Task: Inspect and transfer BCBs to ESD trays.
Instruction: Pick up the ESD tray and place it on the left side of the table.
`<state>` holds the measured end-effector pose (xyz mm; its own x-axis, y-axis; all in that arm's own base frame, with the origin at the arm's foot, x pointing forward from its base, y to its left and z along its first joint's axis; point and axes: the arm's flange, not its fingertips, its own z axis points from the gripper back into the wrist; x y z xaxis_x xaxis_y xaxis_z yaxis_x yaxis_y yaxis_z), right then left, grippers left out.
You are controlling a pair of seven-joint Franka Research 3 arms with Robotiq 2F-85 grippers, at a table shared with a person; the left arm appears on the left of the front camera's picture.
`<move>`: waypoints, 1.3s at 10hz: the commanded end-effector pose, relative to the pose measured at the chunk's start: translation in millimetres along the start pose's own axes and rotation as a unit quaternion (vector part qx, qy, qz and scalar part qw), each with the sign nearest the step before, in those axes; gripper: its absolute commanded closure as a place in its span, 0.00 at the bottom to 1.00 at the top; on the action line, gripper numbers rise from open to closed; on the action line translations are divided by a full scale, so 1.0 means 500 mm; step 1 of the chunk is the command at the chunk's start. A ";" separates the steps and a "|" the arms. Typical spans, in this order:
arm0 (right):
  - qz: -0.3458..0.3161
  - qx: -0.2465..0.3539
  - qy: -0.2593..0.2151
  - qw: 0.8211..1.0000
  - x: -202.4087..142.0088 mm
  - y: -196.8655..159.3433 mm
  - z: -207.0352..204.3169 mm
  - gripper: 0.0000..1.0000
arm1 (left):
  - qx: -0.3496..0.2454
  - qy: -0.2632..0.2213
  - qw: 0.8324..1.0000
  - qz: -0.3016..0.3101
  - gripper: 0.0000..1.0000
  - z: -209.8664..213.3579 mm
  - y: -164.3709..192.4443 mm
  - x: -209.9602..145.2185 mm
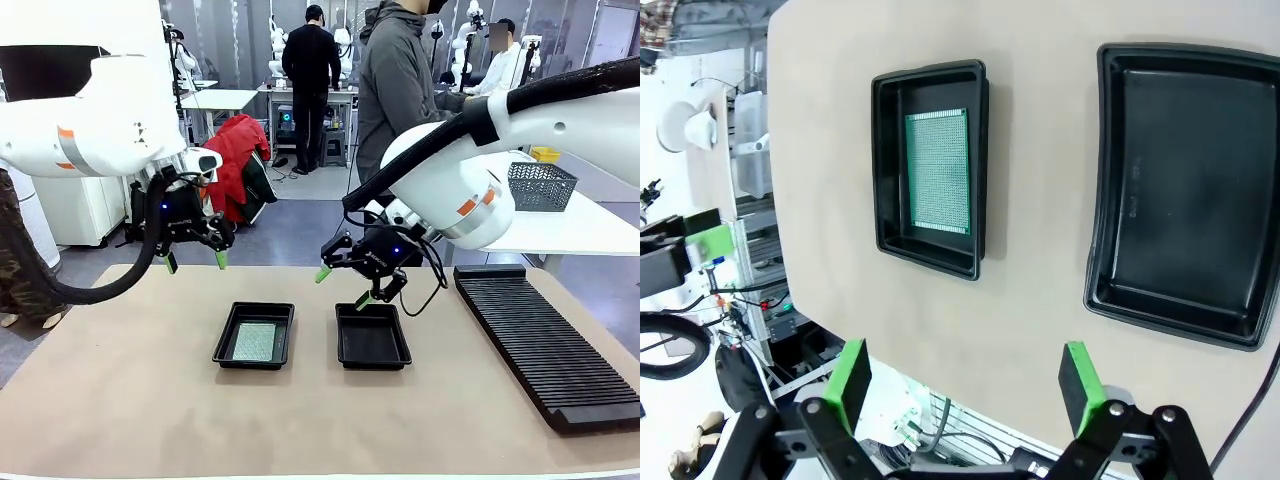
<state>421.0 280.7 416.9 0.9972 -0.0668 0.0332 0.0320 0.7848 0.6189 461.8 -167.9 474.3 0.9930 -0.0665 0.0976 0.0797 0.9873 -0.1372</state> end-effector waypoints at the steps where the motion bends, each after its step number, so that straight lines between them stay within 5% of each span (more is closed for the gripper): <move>1: 0.008 0.026 -0.008 1.000 -0.014 -0.030 0.006 0.00 | 0.012 -0.005 1.000 0.003 0.00 -0.040 -0.015 0.006; 13: 0.000 0.000 0.000 1.000 0.000 0.000 0.000 0.00 | 0.060 -0.006 0.998 -0.019 0.00 -0.238 -0.031 0.058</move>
<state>418.6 279.4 416.7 0.9974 -0.0617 0.0378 0.0242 0.7770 0.6291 494.4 -197.8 367.1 0.9884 -0.1213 0.0916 0.1249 0.9916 -0.0343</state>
